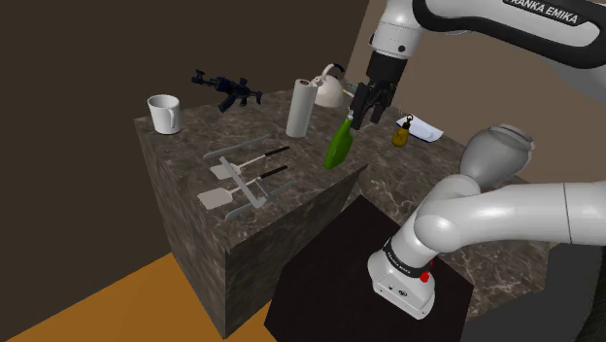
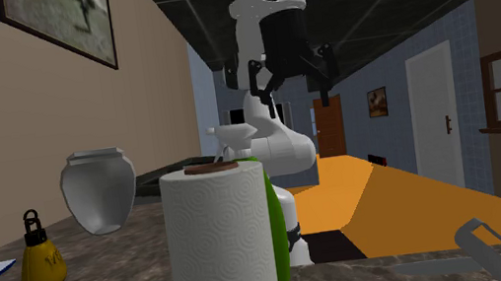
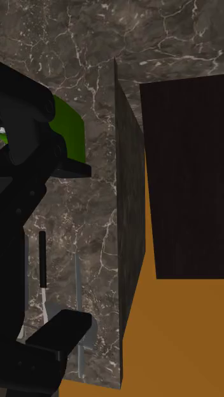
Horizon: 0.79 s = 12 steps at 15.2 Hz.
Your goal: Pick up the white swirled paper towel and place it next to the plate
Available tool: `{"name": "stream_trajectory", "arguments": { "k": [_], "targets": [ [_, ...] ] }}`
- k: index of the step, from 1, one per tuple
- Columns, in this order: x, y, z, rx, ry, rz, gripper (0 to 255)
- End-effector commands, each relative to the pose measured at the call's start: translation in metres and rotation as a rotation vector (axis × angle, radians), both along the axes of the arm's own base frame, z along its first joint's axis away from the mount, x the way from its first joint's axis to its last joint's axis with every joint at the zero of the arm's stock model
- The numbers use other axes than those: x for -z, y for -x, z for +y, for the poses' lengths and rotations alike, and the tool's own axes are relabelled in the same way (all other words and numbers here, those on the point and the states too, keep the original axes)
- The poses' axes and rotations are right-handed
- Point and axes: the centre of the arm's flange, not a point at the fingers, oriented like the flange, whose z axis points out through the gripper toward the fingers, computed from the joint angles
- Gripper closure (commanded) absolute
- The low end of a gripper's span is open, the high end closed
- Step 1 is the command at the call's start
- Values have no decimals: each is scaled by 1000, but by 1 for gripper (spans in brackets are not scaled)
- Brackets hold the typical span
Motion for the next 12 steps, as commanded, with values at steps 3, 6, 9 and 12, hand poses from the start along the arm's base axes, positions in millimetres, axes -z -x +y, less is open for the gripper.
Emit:
{"name": "stream_trajectory", "arguments": {
  "k": [3, 6, 9, 12],
  "targets": [
    [4, -23, -9, -3, 6, -8, 0],
    [9, -57, -22, -7, 15, -21, 0],
    [14, -92, -36, -12, 24, -34, 0],
    [18, -126, -49, -16, 32, -46, 0]
  ]
}}
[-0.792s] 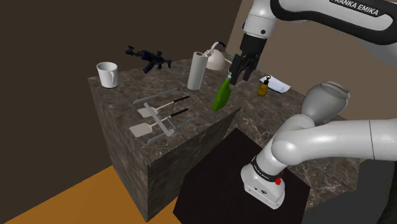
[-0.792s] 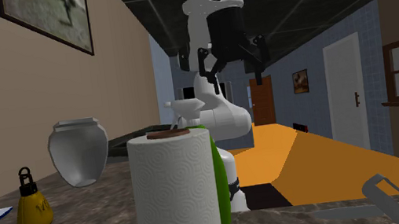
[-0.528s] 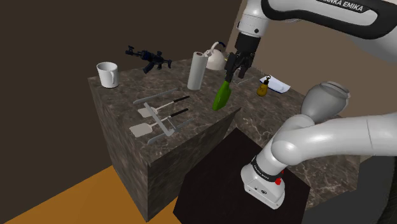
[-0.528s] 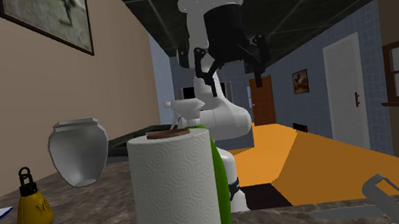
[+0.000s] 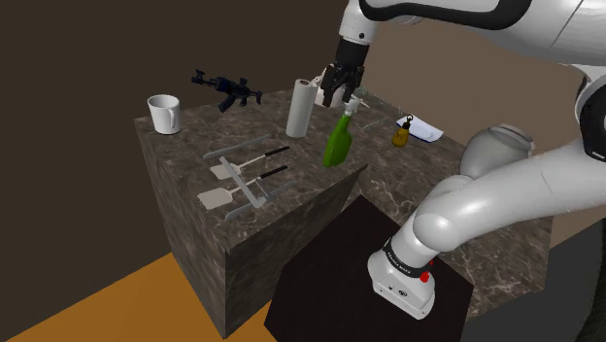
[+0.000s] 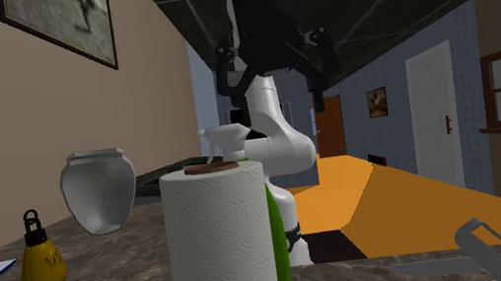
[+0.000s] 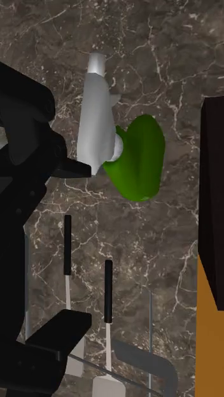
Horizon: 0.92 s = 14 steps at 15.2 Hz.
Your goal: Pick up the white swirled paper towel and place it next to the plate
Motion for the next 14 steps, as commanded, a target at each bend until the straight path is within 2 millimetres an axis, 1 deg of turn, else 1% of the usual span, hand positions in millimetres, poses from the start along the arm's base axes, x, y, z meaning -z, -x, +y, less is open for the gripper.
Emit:
{"name": "stream_trajectory", "arguments": {
  "k": [1, 14],
  "targets": [
    [8, -24, -9, -3, 6, -6, 0],
    [18, -175, -65, -22, 45, -61, 0]
  ]
}}
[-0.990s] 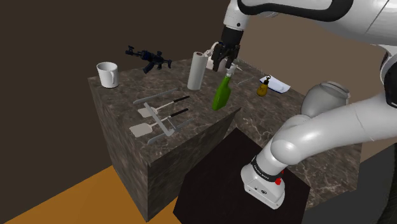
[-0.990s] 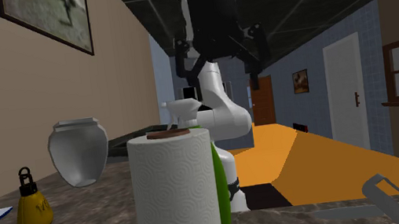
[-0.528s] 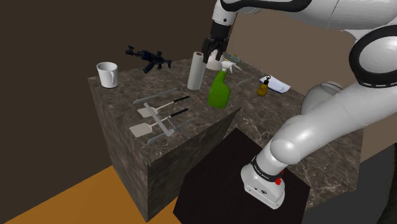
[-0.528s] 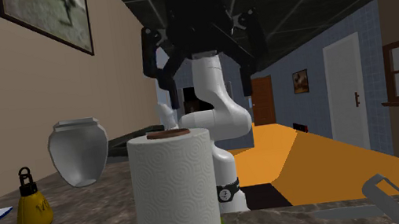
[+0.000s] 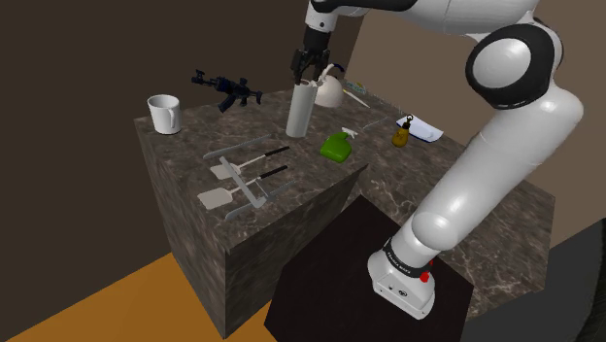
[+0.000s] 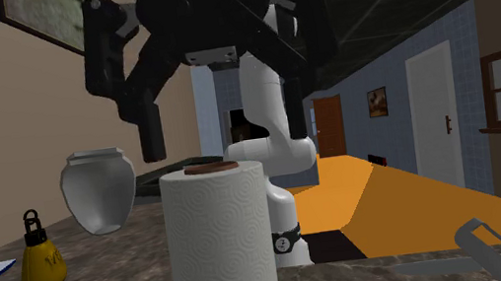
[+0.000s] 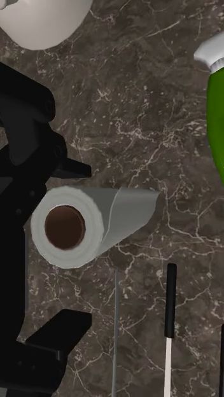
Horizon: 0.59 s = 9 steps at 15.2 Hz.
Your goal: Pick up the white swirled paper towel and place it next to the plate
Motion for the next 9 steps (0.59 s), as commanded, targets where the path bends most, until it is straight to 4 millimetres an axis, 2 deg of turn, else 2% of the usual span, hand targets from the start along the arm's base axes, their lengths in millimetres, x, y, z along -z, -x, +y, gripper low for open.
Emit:
{"name": "stream_trajectory", "arguments": {
  "k": [1, 2, 9],
  "targets": [
    [-2, -27, -7, -3, 6, -8, 0],
    [-1, -33, -9, -4, 8, -10, 0],
    [36, -34, -9, -4, 8, -10, 0]
  ]
}}
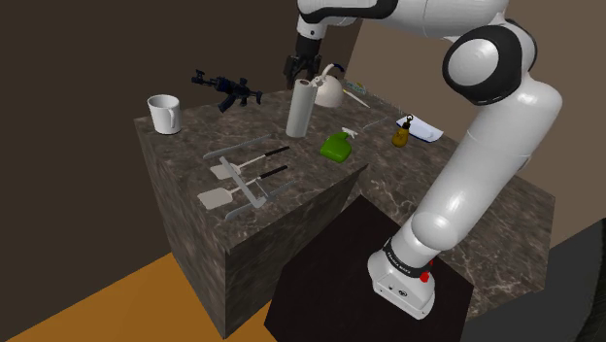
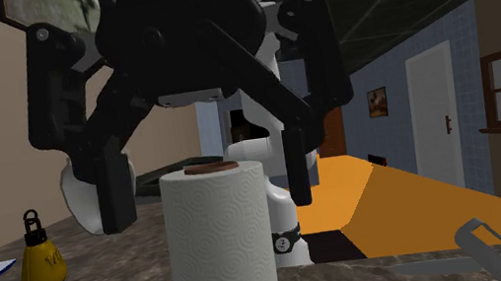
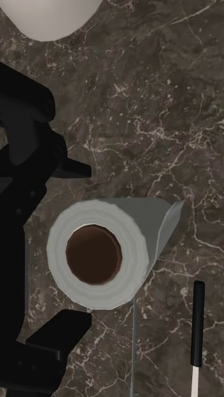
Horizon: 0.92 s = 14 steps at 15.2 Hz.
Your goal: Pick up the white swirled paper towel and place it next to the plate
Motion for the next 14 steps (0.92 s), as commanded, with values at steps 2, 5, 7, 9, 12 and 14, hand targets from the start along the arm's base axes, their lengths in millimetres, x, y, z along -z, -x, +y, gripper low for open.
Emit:
{"name": "stream_trajectory", "arguments": {
  "k": [2, 5, 7, 9, 12, 14],
  "targets": [
    [8, 0, 0, 0, 0, 0, 0],
    [8, 0, 0, 0, 0, 0, 0],
    [8, 0, 0, 0, 0, 0, 0],
    [8, 0, 0, 0, 0, 0, 255],
    [8, 0, 0, 0, 0, 0, 255],
    [8, 0, 0, 0, 0, 0, 255]
  ]
}}
